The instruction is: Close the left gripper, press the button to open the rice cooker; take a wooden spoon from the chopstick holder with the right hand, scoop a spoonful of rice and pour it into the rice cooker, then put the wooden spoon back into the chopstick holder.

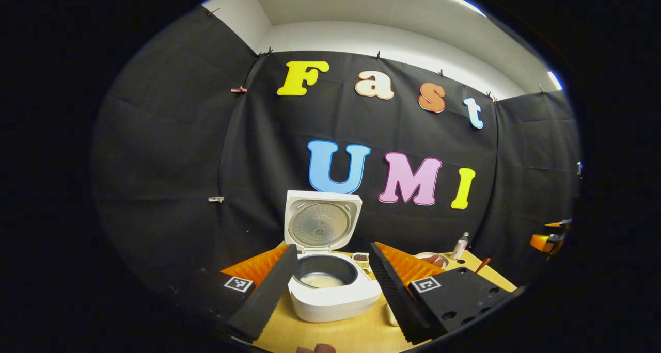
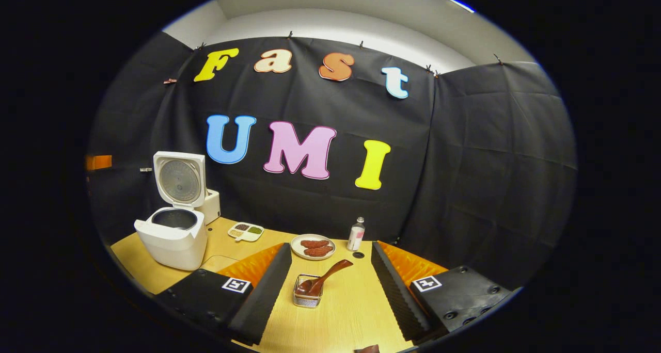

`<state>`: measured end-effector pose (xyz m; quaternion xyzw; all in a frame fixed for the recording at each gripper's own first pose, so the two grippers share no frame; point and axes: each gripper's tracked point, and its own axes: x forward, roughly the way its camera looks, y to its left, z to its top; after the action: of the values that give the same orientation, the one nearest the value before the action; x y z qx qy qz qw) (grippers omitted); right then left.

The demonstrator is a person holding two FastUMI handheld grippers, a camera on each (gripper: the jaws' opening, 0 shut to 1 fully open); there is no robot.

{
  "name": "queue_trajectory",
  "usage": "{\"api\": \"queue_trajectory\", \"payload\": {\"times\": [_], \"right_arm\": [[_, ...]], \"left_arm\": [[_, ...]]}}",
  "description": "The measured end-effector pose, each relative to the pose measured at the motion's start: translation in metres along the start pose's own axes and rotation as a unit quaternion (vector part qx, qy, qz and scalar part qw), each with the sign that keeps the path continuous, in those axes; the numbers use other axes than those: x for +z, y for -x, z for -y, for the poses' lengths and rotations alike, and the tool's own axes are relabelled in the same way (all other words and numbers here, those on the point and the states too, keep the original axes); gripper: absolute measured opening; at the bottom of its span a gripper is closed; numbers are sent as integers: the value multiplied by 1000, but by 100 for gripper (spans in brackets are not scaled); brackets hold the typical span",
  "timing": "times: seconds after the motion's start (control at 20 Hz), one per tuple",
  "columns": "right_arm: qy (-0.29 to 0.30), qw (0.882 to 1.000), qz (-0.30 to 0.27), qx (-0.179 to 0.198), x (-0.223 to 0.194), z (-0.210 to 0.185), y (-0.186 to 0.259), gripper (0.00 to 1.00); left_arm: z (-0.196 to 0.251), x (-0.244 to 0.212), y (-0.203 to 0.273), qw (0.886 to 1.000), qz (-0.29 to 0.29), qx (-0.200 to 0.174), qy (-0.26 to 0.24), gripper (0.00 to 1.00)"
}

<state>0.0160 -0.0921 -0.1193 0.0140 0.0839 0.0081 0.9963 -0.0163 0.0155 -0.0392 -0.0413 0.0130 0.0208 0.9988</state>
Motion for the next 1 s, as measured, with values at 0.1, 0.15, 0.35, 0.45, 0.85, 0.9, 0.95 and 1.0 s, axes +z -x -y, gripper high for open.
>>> {"api": "queue_trajectory", "payload": {"times": [0.1,0.15,0.35,0.45,0.85,0.9,0.95,1.0], "right_arm": [[-3,1000,-4,9,-11,3,-13,98],[-7,1000,-6,13,-17,4,-18,98],[-25,999,-19,17,-40,15,-47,98],[-26,999,-28,18,-53,18,-61,98],[-55,994,-77,46,-115,9,-111,98],[-58,994,-83,47,-123,7,-114,98],[-64,993,-89,50,-130,5,-118,98],[-72,992,-94,53,-137,1,-122,98]], "left_arm": [[-3,-3,6,1000,-4,20,-6,95],[-5,-6,8,999,-7,30,-10,95],[-6,-9,19,998,-16,58,-24,95],[-4,-12,21,998,-18,64,-20,95],[-1,-26,30,995,-39,90,-4,95],[-3,-28,31,995,-42,95,-1,95],[-4,-30,32,994,-45,98,2,95],[-4,-33,34,994,-48,102,4,95]]}}
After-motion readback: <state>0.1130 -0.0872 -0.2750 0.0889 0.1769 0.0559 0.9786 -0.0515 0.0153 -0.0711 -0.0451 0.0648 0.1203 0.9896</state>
